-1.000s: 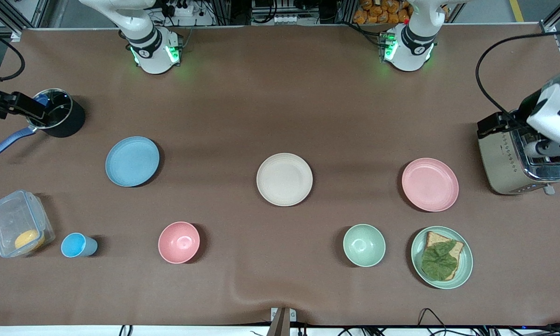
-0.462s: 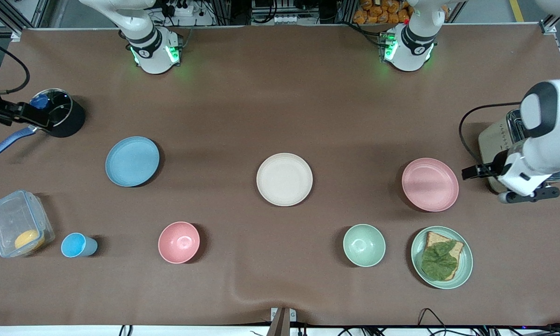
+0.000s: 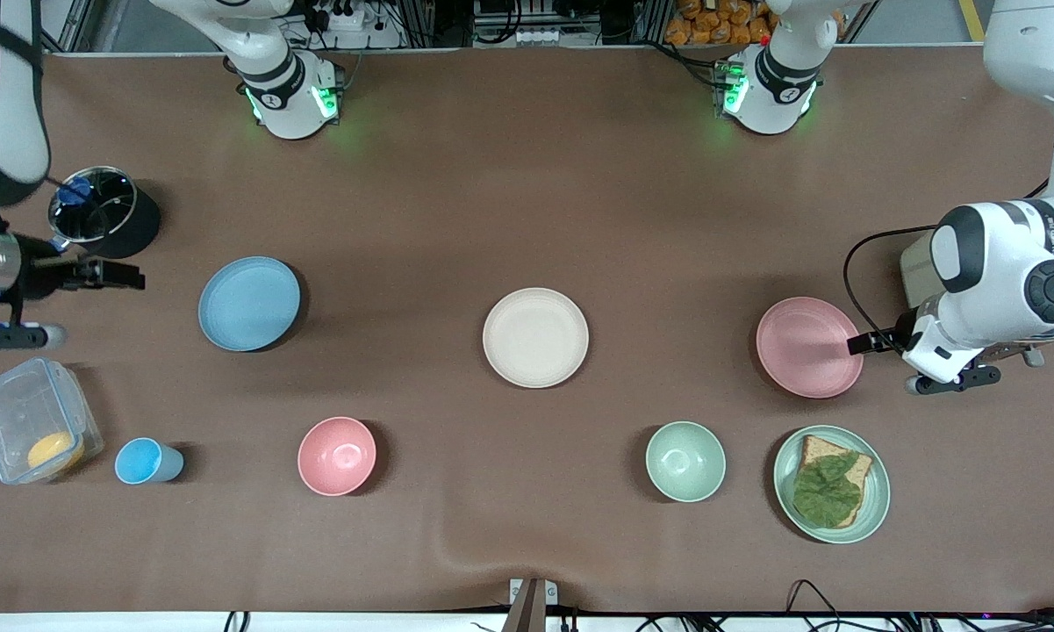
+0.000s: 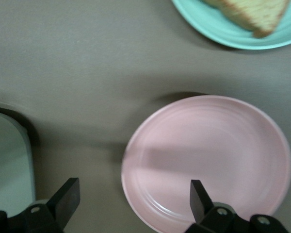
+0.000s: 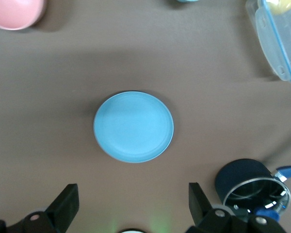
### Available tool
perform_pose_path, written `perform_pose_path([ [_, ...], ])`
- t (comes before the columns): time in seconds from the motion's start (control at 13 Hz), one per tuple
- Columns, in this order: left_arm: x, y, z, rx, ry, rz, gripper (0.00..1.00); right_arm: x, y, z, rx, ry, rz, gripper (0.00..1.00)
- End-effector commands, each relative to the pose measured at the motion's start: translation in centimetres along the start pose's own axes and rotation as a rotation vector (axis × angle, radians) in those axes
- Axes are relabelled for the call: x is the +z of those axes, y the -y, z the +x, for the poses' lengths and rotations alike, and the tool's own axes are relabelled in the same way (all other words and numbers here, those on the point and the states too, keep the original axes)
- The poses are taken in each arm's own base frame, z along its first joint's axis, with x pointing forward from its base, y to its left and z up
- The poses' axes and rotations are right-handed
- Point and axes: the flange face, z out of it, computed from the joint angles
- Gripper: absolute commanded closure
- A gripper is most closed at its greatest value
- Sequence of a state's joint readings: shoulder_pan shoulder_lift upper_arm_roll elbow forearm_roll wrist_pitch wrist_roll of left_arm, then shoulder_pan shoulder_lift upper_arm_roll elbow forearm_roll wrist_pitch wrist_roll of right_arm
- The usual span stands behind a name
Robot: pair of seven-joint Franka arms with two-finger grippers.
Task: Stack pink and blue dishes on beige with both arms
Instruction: 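Reach the left gripper to the pink plate while the right reaches the blue plate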
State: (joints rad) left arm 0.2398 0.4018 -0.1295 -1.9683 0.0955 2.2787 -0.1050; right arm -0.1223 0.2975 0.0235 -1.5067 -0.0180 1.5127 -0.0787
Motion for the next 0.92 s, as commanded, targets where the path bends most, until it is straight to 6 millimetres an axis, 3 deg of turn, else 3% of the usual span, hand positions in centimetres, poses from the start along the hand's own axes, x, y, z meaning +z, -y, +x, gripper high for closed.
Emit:
perform_pose_path([
  [0.0, 1.9, 0.5, -1.1, 0.019, -0.019, 0.007, 0.0, 4.9, -2.8, 0.7, 0.018, 0.001, 0.05, 0.0],
  [0.38, 5.2, 1.8, -1.1, 0.047, -0.009, 0.034, 0.0, 15.4, -6.0, 1.1, -0.044, -0.083, 0.097, 0.0],
  [0.54, 6.0, 2.3, -1.0, 0.039, -0.01, 0.028, 0.01, 18.6, -6.2, 0.9, -0.068, -0.105, 0.106, 0.0],
  [0.85, 6.6, 2.2, -1.1, 0.022, -0.003, 0.023, 0.33, 24.7, -6.2, 1.5, -0.112, -0.091, 0.113, 0.0],
])
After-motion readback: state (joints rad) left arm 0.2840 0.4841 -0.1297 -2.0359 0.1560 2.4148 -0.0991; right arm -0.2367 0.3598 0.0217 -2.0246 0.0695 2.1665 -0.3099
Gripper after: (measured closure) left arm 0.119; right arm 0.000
